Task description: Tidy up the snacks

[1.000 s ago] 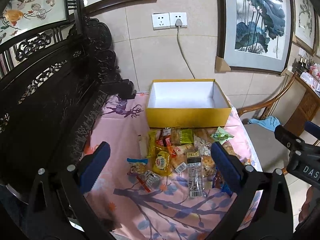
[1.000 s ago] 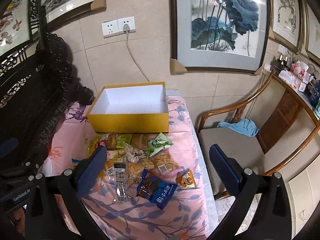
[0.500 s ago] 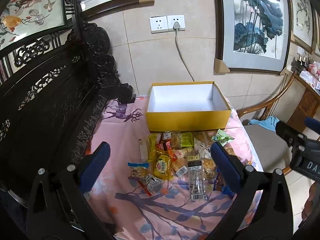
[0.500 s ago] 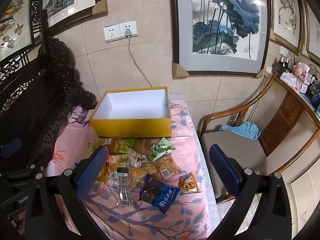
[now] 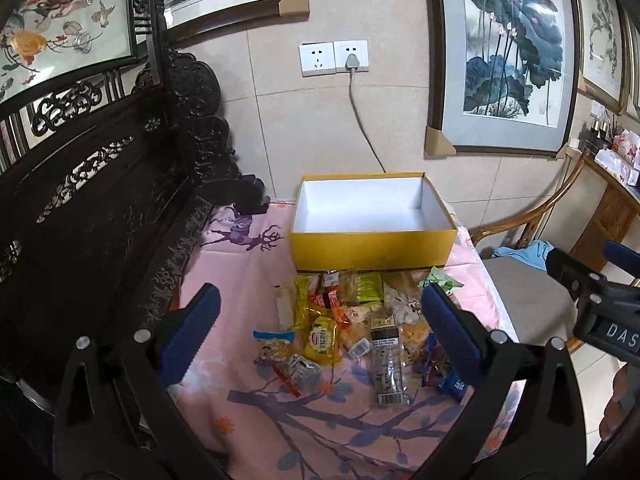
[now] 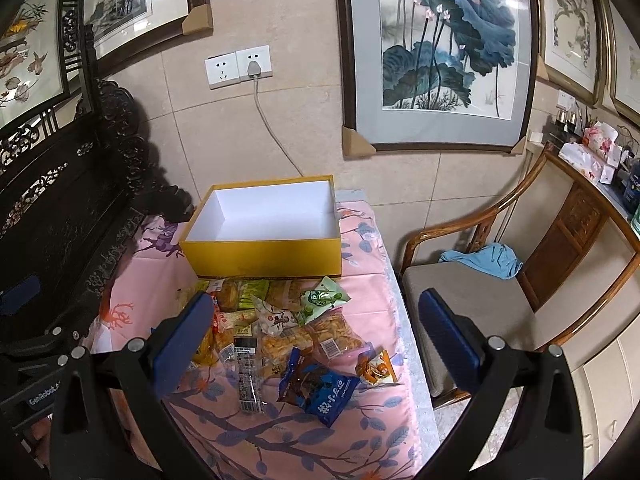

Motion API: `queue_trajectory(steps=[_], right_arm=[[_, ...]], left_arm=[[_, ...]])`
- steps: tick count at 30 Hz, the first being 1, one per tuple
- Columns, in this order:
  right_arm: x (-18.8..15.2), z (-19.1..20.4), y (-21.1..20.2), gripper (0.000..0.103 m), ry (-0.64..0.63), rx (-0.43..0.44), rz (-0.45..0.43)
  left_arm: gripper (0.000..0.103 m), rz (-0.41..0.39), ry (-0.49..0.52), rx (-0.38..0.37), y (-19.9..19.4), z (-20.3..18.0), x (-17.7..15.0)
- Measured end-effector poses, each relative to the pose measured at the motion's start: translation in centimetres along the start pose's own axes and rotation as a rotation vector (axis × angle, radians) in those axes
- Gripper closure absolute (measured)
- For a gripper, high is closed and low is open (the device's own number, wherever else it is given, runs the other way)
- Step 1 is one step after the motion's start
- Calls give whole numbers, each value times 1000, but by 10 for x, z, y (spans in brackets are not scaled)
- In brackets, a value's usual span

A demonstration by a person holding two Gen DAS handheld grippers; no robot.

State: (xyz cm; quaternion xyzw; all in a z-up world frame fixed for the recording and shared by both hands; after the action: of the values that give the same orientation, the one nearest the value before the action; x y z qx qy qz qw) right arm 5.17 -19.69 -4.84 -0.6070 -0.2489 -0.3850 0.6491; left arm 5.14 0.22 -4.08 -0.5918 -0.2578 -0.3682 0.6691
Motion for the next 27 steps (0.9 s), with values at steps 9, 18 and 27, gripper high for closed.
queue_trajectory(steps=[9,18,27], right_arm=[[1,-1,-2,1,-7,-1,-20],[-6,0,-2,1,-41,13,-6],[-60,-9,61,1,-347,195,77]], left_arm=[[2,16,9,11,6,1,-5],[2,20,30,-13,6,-9,-9],[2,41,31,2,24,-9,-32]])
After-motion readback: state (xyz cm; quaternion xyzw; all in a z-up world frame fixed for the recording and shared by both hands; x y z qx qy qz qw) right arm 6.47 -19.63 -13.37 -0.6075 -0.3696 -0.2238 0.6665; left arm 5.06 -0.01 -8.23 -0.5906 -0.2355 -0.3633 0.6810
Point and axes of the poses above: each gripper's, at about its wrist camera, not at the fingertips, and y roughly the way its jaws point, z to its left, x to its top, the point moved 8 cm from there along y, roughly the way its jaws point, and after that the axes turned 6 degrees about y, right-handed, at the moved point
